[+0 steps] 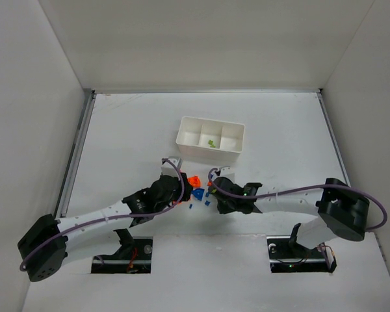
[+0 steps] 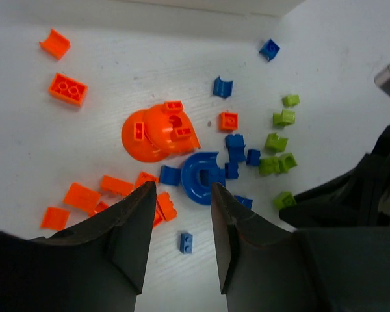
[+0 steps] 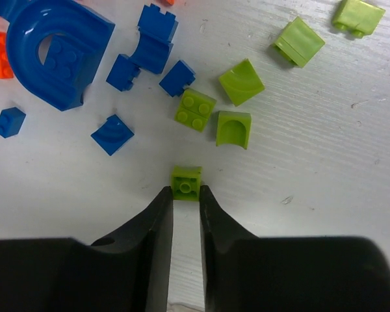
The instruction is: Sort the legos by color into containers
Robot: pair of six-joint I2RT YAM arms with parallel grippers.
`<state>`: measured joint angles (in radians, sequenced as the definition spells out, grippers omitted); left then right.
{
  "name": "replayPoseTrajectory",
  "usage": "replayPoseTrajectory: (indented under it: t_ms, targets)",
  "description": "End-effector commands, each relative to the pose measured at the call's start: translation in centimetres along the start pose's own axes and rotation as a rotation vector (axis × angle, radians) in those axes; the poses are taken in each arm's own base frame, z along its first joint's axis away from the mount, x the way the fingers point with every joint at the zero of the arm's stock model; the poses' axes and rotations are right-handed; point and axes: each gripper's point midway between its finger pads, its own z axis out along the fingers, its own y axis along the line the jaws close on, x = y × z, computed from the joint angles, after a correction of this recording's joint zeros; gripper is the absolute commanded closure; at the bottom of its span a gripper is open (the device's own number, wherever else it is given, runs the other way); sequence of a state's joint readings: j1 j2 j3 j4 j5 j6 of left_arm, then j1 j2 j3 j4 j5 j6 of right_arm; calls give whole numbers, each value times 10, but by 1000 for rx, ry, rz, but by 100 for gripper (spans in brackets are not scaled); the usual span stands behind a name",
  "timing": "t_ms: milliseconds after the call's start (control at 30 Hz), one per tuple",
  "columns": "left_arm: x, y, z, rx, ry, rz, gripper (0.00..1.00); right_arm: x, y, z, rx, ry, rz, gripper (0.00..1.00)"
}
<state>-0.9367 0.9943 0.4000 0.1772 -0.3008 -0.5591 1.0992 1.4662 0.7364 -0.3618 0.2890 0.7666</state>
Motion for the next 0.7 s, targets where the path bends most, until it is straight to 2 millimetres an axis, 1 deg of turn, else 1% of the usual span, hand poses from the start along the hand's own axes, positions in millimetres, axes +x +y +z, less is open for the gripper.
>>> replayPoseTrajectory:
  t_ms: [0,33,67,100,167,200,233,300,367,433,467,500,533,567,633,667]
  targets:
    - [9,-3,-13,23,11,23,64,-19,4,-4,5,-55,42,84]
    - [13,-3,-15,27,21,32,63,-24,5,-13,-3,-74,47,85]
    - [16,-4,-16,34,28,42,63,-28,6,-16,-7,-84,50,85]
    - [23,-5,-17,39,43,52,63,-38,7,-30,-25,-119,55,85]
    - [27,-7,-19,48,52,60,63,-50,11,-41,-51,-152,61,85]
    - [32,-9,-20,55,60,67,63,-75,10,-51,-75,-214,71,85]
    - [35,-9,-21,55,64,74,63,-95,9,-58,-89,-260,78,85]
    - [38,-10,-21,50,69,88,63,-123,8,-64,-101,-320,84,85]
    - [41,-10,-21,39,77,105,62,-167,5,-69,-104,-409,75,85]
    - [46,-11,-22,29,89,129,61,-207,5,-66,-106,-466,71,85]
    - [47,-11,-22,25,91,134,61,-219,5,-63,-105,-481,71,85]
    - [51,-10,-22,17,98,144,61,-239,5,-58,-110,-503,70,85]
    - [52,-10,-22,12,101,147,60,-245,5,-54,-110,-505,69,85]
    - [55,-9,-22,7,106,153,60,-260,5,-46,-109,-510,69,85]
    - [60,-8,-23,-9,119,165,59,-279,3,-29,-95,-509,67,85]
    - [62,-7,-24,-15,123,170,58,-283,2,-24,-90,-508,64,85]
